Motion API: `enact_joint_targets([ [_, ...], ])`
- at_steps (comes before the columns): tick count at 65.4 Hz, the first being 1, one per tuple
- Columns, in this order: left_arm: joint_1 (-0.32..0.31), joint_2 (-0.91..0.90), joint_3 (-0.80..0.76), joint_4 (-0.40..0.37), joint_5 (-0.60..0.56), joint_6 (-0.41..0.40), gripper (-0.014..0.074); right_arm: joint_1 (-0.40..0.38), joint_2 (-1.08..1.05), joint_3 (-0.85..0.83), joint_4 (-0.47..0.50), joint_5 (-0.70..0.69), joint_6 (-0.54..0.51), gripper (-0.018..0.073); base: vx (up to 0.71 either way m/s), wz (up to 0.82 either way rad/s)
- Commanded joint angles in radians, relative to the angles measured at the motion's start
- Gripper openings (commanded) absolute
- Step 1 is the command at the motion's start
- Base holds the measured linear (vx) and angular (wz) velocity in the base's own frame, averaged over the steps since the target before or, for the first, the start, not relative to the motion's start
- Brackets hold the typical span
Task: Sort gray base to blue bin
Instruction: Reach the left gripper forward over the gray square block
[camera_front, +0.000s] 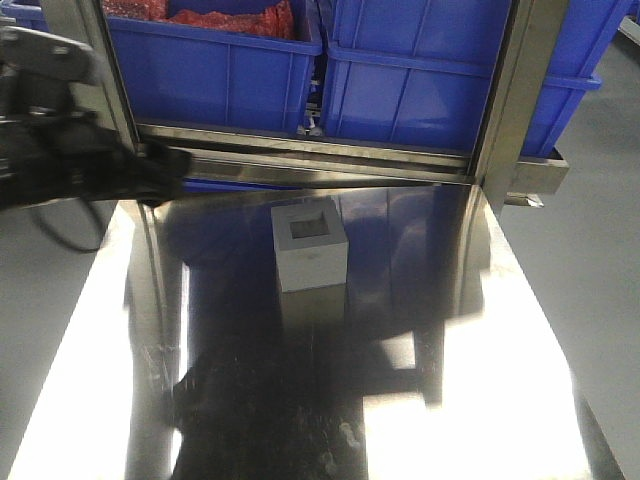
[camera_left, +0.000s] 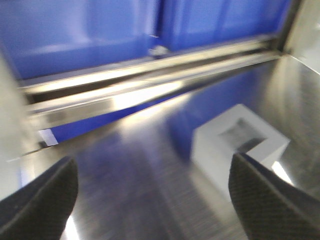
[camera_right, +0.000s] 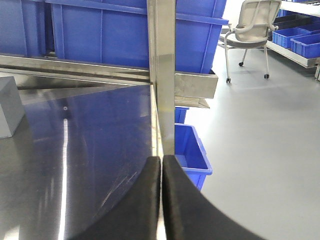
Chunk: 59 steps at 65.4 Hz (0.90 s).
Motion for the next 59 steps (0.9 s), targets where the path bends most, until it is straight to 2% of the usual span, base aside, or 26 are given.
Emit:
enact_joint_targets([
  [1,-0.052,0.080,-0.099,-0.017,-0.062,-0.049,0.0594,0.000,0.001,0.000,-0.008,-0.074,-0.009,-0.0005,0.00,0.00],
  [10,-0.119,0.217,-0.213,-0.015,-0.043,-0.123,0.0594,0.000,0.001,0.000,-0.008,-0.074,-0.009,-0.0005,0.00,0.00],
  [17,-0.152,0.308,-0.290,0.020,-0.014,-0.193,0.0594,0.000,0.001,0.000,-0.008,-0.074,-0.009,-0.0005,0.00,0.00],
  [22,-0.155,0.378,-0.358,0.073,0.038,-0.288,0.0594,0.000,0.001,0.000,-0.008,-0.074,-0.009,-0.0005,0.00,0.00],
  [25,-0.154,0.416,-0.395,0.102,0.072,-0.383,0.0594,0.000,0.001,0.000,-0.008,-0.074,-0.009,-0.0005,0.00,0.00],
  [30,-0.153,0.467,-0.449,0.156,0.116,-0.496,0.0592,0.000,0.001,0.000,-0.008,-0.074,-0.009,-0.0005,0.00,0.00],
  [34,-0.154,0.501,-0.486,0.174,0.141,-0.574,0.0587,0.000,0.001,0.000,-0.008,-0.074,-0.009,-0.0005,0.00,0.00],
  [54,-0.174,0.559,-0.534,0.156,0.160,-0.587,0.0479,0.000,0.001,0.000,-0.008,-0.074,-0.009,-0.0005,0.00,0.00],
  [59,-0.173,0.574,-0.534,0.160,0.160,-0.612,0.0471,0.000,0.001,0.000,-0.008,-0.074,-0.009,-0.0005,0.00,0.00],
])
